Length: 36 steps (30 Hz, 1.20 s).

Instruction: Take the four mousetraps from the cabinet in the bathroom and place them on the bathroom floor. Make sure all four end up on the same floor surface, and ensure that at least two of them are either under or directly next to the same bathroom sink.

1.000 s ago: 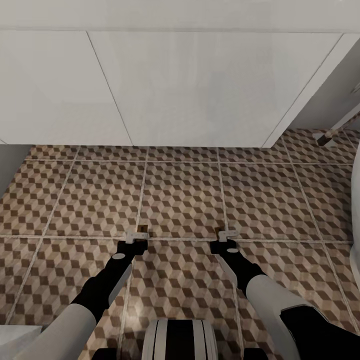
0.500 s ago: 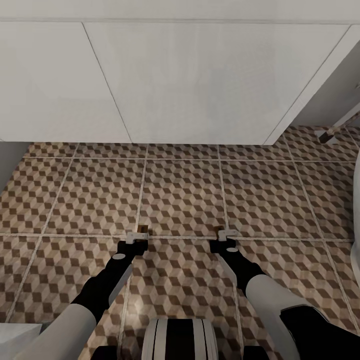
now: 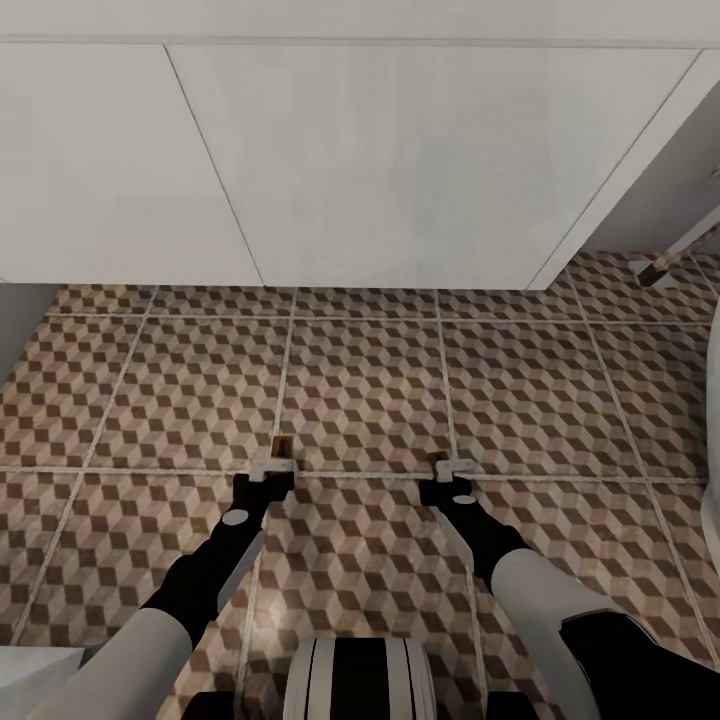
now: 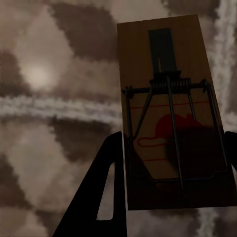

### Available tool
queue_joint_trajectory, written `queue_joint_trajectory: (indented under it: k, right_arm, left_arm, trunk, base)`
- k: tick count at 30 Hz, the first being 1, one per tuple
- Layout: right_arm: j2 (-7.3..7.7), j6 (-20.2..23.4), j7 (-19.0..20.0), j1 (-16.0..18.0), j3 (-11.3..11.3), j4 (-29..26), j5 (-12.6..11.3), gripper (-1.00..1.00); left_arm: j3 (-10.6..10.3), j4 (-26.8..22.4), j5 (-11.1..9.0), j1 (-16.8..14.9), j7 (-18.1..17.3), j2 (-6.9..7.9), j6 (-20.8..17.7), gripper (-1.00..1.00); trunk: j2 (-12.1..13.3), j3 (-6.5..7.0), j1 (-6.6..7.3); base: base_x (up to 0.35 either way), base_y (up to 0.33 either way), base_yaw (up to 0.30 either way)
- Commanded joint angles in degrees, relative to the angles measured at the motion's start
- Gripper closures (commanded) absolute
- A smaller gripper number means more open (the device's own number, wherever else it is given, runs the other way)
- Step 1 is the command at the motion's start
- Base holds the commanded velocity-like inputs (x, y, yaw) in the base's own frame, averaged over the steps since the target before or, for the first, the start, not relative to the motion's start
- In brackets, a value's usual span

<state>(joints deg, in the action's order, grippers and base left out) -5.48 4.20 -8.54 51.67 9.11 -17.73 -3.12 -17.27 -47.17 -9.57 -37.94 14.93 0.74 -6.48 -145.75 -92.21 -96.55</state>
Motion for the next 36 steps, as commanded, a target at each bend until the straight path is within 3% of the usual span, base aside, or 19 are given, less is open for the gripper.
queue_joint_trajectory:
  k: [1, 4, 8, 15, 21, 27, 36]
  right_arm:
    - [0.03, 0.37, -0.39, 0.01, 0.48, -0.11, -0.39, 1.00]
    - [0.01, 0.37, -0.57, 0.01, 0.47, -0.17, -0.39, 1.00]
    - [-0.10, 0.31, -1.43, 0.01, 0.56, -0.19, -0.32, 1.00]
    - [-0.50, 0.27, -3.87, 0.01, 0.95, -0.20, -0.03, 1.00]
    - [-0.65, -0.71, -6.96, 0.01, 1.12, -0.28, 1.93, 1.00]
    - [-0.67, -2.10, -8.95, 0.01, 1.02, -0.29, 5.62, 1.00]
    - [-0.67, -2.42, -8.88, 0.01, 0.94, -0.29, 6.32, 1.00]
  left_arm:
    - [-0.25, 0.00, -0.24, -0.03, 0.77, 0.04, 0.39, 1.00]
    - [0.06, 1.78, 0.23, -0.03, 1.35, -0.15, 1.47, 1.00]
    - [-0.06, 6.21, 0.71, -0.06, 1.18, -0.82, -0.12, 1.00]
    - [-0.01, 14.49, 0.72, -1.16, -3.61, -0.86, 0.24, 1.00]
    - [0.04, 24.01, 0.62, -4.63, -5.54, -0.90, 4.77, 1.00]
    - [0.05, 26.22, 0.68, -5.44, -5.76, -0.85, 6.51, 1.00]
    - [0.05, 25.01, 0.70, -5.56, -5.79, -0.83, 7.10, 1.00]
  trunk:
    - [-0.01, -0.03, 0.01]
    - [-0.01, -0.03, 0.01]
    - [-0.01, -0.03, 0.01]
    - [-0.01, -0.03, 0.01]
    - [-0.01, -0.03, 0.01]
    - [-0.01, -0.03, 0.01]
    - [-0.01, -0.03, 0.01]
  base:
    - [0.000, 0.000, 0.000]
    - [0.000, 0.000, 0.000]
    - [0.000, 0.000, 0.000]
    - [0.000, 0.000, 0.000]
    - [0.000, 0.000, 0.000]
    - [0.000, 0.000, 0.000]
    - [0.000, 0.000, 0.000]
